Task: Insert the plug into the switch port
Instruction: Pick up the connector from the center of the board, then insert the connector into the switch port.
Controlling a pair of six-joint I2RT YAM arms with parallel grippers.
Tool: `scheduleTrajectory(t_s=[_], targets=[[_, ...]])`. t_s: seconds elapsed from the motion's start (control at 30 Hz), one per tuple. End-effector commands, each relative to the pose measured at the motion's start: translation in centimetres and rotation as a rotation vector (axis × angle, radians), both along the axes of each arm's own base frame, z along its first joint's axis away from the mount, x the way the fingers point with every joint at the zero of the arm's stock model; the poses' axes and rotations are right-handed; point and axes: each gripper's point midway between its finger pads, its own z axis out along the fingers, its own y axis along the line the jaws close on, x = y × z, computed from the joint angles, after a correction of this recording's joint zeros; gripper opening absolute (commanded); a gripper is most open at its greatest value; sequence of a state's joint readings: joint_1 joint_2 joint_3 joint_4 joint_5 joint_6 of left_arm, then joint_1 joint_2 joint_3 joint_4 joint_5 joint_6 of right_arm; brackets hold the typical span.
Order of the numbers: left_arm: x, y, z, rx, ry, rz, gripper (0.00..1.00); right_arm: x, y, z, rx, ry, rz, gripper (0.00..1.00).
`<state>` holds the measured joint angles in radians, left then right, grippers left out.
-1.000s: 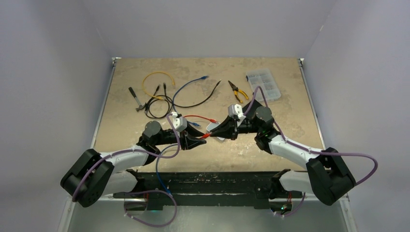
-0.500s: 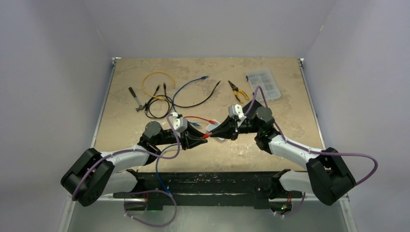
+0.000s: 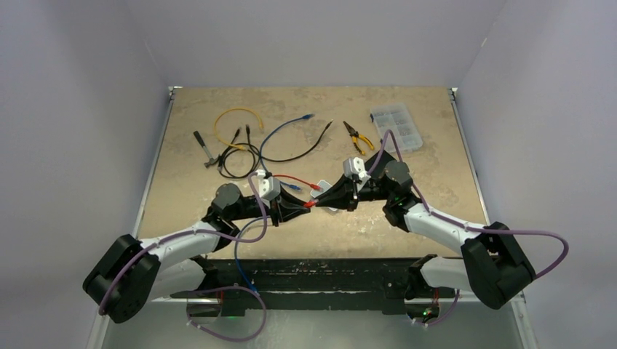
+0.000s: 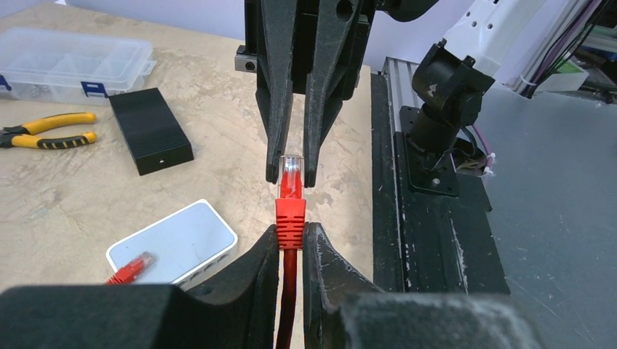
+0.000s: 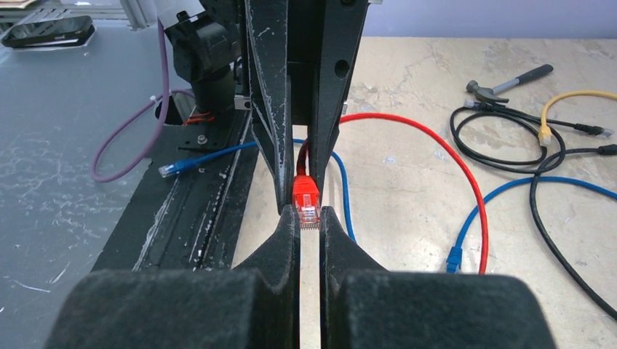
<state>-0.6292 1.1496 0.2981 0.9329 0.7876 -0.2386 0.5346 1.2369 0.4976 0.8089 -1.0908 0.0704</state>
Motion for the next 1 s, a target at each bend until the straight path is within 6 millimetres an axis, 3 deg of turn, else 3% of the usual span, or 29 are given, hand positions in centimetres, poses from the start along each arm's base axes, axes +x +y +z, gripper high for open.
scheduleTrajectory(t_s=[0.0, 0.17, 0.37, 0.5, 0.63, 0.77, 0.87, 0.97], targets=[[0.6, 0.5, 2.1, -0.018, -0.085, 0.057, 0.0, 0.3, 0.0, 1.2, 0.023, -0.051, -0.012, 0.0], [1.3, 1.0, 1.9, 0.009, -0.075, 0.114, 0.0, 0.5, 0.0, 1.2, 0.023, -0.036, -0.019, 0.0], [3.3, 1.4, -0.4, 0.143, -0.02, 0.248, 0.0, 1.8, -0.1, 1.3, 0.022, 0.014, -0.117, 0.42], [4.8, 2.3, -1.7, 0.279, -0.025, 0.407, 0.0, 3.8, -0.4, 0.8, 0.01, 0.084, -0.247, 0.55], [7.1, 5.0, -1.2, 0.357, -0.008, 0.641, 0.0, 6.5, -1.1, 0.1, -0.008, 0.162, -0.411, 0.59], [8.8, 9.0, 0.6, 0.378, -0.003, 0.918, 0.0, 8.6, -2.3, -0.8, -0.025, 0.222, -0.551, 0.6], [9.4, 12.8, 2.4, 0.37, 0.008, 1.156, 0.0, 10.0, -3.4, -1.7, -0.039, 0.261, -0.649, 0.6], [8.9, 14.6, 2.8, 0.417, -0.006, 1.266, 0.0, 11.1, -4.3, -2.5, -0.056, 0.295, -0.731, 0.6]])
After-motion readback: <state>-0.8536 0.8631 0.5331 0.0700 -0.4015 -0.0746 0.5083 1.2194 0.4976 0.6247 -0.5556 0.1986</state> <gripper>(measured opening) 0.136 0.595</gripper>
